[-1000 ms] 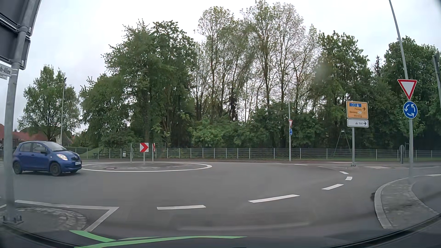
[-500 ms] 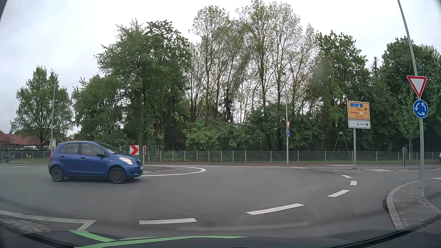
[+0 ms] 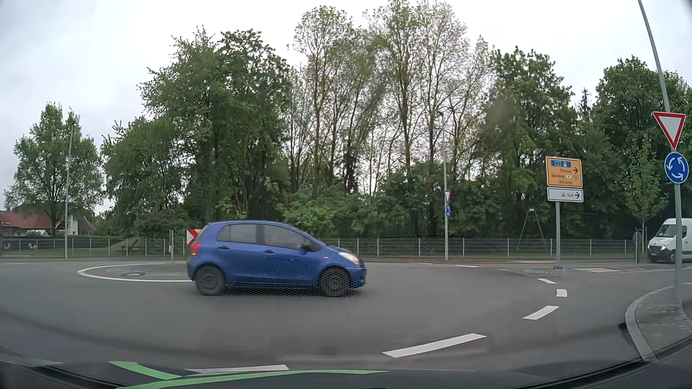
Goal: Follow the waypoints while adhering to traffic rules and regulations
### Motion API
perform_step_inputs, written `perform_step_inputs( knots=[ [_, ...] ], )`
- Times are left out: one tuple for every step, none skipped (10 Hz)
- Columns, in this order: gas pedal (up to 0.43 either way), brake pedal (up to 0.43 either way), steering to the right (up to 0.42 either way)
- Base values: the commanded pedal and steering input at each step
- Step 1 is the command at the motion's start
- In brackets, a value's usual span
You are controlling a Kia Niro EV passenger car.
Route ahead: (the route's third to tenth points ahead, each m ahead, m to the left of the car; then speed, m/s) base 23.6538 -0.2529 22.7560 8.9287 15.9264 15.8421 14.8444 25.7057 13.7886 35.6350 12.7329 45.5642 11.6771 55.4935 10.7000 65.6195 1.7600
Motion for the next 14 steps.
perform_step_inputs(
  knots=[
    [0.260, 0.000, 0.086],
    [0.268, 0.000, 0.086],
    [0.268, 0.000, 0.086],
    [0.268, 0.000, 0.087],
    [0.268, 0.000, 0.089],
    [0.268, 0.000, 0.089],
    [0.268, 0.000, 0.091],
    [0.268, 0.000, 0.095],
    [0.268, 0.000, 0.100],
    [0.268, 0.000, 0.106],
    [0.268, 0.000, 0.109],
    [0.268, 0.000, 0.110],
    [0.268, 0.000, 0.110],
    [0.268, 0.000, 0.110]
  ],
)
